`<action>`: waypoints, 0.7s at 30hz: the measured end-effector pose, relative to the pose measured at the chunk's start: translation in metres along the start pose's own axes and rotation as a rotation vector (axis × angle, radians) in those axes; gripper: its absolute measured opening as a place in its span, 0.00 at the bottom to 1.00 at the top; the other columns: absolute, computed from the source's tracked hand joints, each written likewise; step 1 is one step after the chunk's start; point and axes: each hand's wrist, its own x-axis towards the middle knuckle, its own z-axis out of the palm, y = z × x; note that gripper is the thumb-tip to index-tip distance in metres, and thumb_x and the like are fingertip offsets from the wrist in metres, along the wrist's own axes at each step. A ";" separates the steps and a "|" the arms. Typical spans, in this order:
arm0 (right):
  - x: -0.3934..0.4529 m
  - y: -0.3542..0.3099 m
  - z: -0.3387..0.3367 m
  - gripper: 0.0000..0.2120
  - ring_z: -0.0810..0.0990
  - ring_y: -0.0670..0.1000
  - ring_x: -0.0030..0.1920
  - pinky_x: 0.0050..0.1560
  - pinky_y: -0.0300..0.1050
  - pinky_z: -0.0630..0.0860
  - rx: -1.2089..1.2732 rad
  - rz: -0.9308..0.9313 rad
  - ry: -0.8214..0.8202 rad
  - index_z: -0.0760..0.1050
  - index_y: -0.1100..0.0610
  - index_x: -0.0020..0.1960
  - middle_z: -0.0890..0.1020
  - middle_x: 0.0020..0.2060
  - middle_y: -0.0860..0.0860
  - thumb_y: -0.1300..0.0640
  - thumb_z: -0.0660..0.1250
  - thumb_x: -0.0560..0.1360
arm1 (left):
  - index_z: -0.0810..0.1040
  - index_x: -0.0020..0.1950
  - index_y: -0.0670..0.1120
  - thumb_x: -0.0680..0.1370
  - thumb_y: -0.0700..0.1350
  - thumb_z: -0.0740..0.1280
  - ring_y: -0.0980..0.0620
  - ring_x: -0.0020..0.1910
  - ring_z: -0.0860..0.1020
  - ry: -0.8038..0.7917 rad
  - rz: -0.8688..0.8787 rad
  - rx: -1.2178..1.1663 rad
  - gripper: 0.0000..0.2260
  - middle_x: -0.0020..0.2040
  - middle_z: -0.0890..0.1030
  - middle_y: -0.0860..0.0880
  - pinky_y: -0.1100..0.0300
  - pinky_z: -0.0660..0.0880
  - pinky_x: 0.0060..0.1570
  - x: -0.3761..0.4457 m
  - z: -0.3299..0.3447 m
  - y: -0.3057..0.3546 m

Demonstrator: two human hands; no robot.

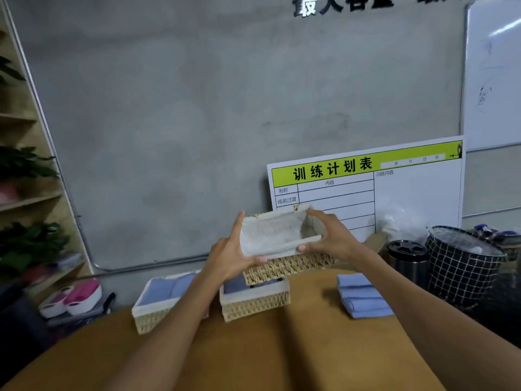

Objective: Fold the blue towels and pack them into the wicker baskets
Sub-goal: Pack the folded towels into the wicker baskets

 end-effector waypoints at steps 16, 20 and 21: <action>-0.174 0.012 0.118 0.56 0.70 0.47 0.68 0.66 0.56 0.73 0.141 0.100 -0.028 0.59 0.34 0.75 0.72 0.67 0.42 0.29 0.80 0.52 | 0.29 0.74 0.70 0.62 0.67 0.79 0.43 0.63 0.78 -0.083 -0.105 -0.004 0.62 0.68 0.79 0.46 0.51 0.75 0.62 -0.201 0.026 -0.046; -0.199 0.011 0.130 0.56 0.67 0.48 0.70 0.69 0.55 0.69 0.164 0.112 -0.050 0.58 0.33 0.75 0.70 0.68 0.45 0.29 0.80 0.53 | 0.24 0.68 0.74 0.63 0.68 0.78 0.44 0.57 0.79 -0.157 -0.134 0.032 0.62 0.62 0.81 0.44 0.50 0.75 0.61 -0.222 0.045 -0.055; -0.205 0.014 0.133 0.56 0.66 0.48 0.70 0.69 0.54 0.69 0.174 0.126 -0.060 0.57 0.33 0.75 0.69 0.69 0.46 0.29 0.80 0.52 | 0.24 0.68 0.73 0.63 0.68 0.77 0.44 0.57 0.80 -0.167 -0.145 0.036 0.62 0.61 0.82 0.44 0.50 0.75 0.61 -0.225 0.050 -0.057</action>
